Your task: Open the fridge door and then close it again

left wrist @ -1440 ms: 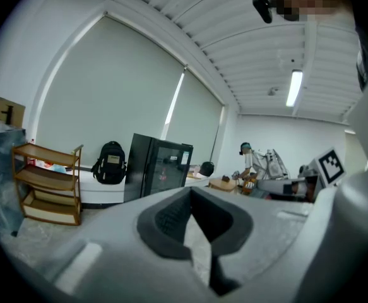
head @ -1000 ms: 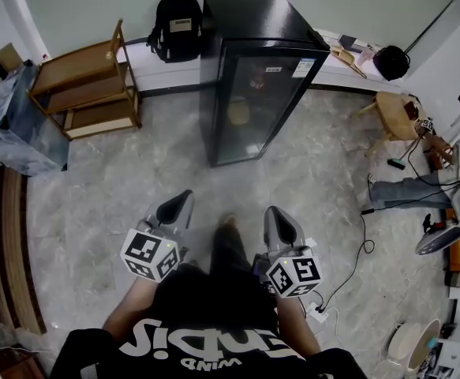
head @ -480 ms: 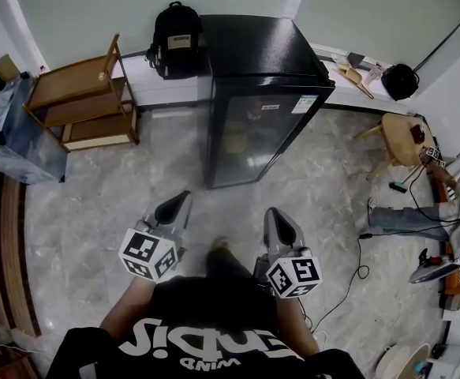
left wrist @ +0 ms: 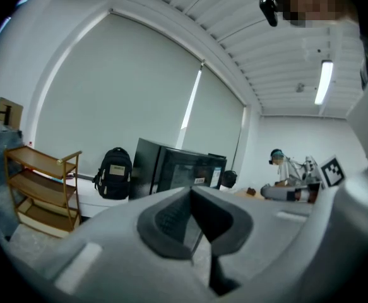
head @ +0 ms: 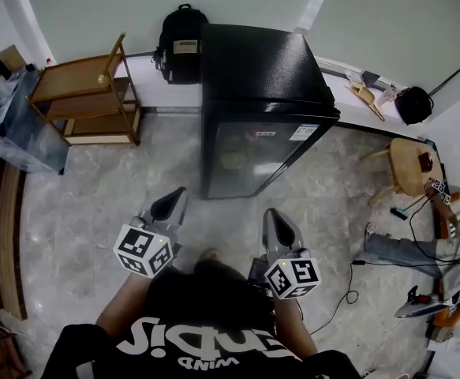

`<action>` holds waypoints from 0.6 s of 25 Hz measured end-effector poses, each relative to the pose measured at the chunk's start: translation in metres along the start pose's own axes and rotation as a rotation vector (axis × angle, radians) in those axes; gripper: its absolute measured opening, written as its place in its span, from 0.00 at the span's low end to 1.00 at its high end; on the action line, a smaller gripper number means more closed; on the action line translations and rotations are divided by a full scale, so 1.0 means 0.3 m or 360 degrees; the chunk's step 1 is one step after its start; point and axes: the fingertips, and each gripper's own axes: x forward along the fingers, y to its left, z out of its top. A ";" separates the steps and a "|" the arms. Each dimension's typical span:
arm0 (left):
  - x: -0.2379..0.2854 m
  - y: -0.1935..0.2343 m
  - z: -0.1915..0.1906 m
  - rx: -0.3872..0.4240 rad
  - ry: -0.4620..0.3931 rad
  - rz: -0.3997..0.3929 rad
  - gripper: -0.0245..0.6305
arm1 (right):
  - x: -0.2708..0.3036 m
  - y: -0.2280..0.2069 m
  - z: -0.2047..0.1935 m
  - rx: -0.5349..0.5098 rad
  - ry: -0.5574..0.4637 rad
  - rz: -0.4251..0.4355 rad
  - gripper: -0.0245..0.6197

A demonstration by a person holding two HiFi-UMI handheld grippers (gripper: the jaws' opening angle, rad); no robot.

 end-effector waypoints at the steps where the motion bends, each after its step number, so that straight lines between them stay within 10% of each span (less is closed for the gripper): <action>1: 0.014 0.003 0.004 -0.0004 -0.0005 0.0010 0.04 | 0.013 -0.010 0.002 0.0001 0.0006 0.0012 0.03; 15: 0.068 0.074 0.026 0.0006 0.0031 -0.0012 0.15 | 0.112 -0.031 0.029 0.0022 0.0009 -0.0017 0.03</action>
